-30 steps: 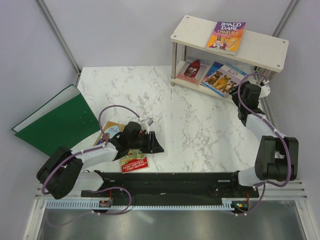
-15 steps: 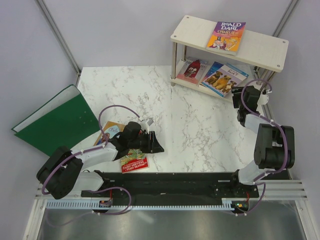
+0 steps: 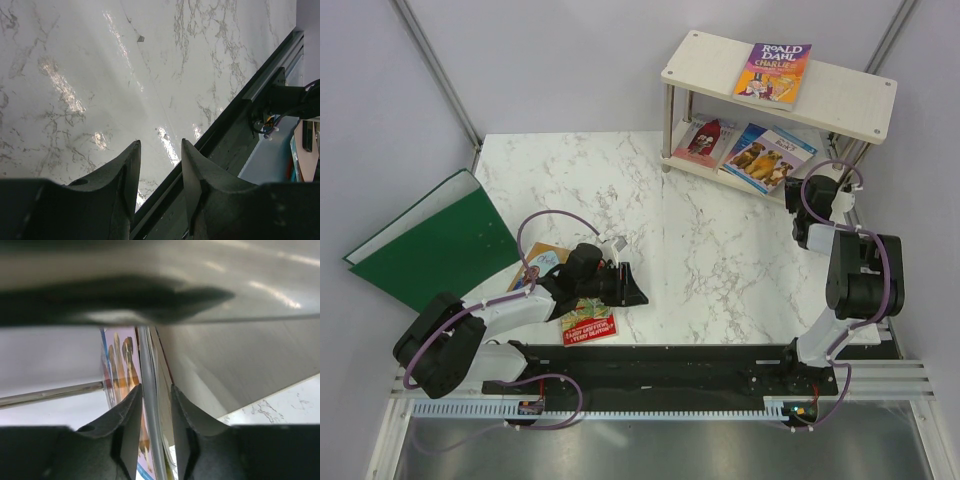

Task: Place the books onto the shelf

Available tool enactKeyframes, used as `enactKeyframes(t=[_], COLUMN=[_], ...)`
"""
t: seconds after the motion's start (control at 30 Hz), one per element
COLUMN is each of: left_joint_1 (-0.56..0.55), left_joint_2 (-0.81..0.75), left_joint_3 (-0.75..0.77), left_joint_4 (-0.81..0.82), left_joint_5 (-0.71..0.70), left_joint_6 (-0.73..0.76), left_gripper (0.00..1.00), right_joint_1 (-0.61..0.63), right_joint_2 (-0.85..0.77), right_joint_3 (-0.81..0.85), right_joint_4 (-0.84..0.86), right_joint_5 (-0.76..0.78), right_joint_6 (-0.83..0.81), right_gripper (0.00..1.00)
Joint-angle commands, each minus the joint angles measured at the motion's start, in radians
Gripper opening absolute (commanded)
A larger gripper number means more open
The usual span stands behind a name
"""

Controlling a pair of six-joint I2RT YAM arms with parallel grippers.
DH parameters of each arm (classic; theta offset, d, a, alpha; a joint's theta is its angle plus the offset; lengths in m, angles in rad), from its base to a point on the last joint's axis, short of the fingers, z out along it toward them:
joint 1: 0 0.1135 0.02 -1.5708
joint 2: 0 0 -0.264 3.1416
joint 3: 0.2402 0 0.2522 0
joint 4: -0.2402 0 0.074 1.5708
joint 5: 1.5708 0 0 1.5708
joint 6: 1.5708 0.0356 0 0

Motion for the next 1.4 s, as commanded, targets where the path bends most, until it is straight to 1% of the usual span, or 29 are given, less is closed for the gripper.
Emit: enactKeyframes(t=[0.0, 0.07, 0.17, 0.37, 0.73, 1.13, 1.37], left_joint_1=[-0.007, -0.007, -0.009, -0.013, -0.015, -0.018, -0.018], left_joint_2=[-0.021, -0.019, -0.016, -0.007, 0.002, 0.01, 0.01], left_joint_3=[0.014, 0.014, 0.014, 0.019, 0.025, 0.028, 0.026], left_joint_4=[0.037, 0.037, 0.037, 0.037, 0.037, 0.036, 0.037], left_joint_5=[-0.008, -0.006, -0.008, -0.008, -0.006, -0.003, -0.003], left_joint_6=[-0.021, -0.021, -0.022, -0.021, -0.022, -0.019, -0.018], left_gripper=[0.45, 0.45, 0.45, 0.45, 0.45, 0.44, 0.44], right_joint_1=[0.009, 0.009, 0.009, 0.009, 0.02, 0.101, 0.116], right_joint_2=[0.012, 0.012, 0.018, 0.062, 0.125, 0.096, 0.071], right_joint_3=[0.04, 0.041, 0.052, 0.105, 0.151, 0.124, 0.124], right_joint_4=[0.103, 0.114, 0.143, 0.154, 0.177, 0.157, 0.125], right_joint_5=[-0.036, -0.043, -0.069, -0.137, -0.226, -0.224, -0.208], right_joint_6=[0.002, -0.001, -0.01, -0.018, -0.026, -0.075, -0.096], right_gripper=[0.34, 0.32, 0.31, 0.35, 0.35, 0.35, 0.35])
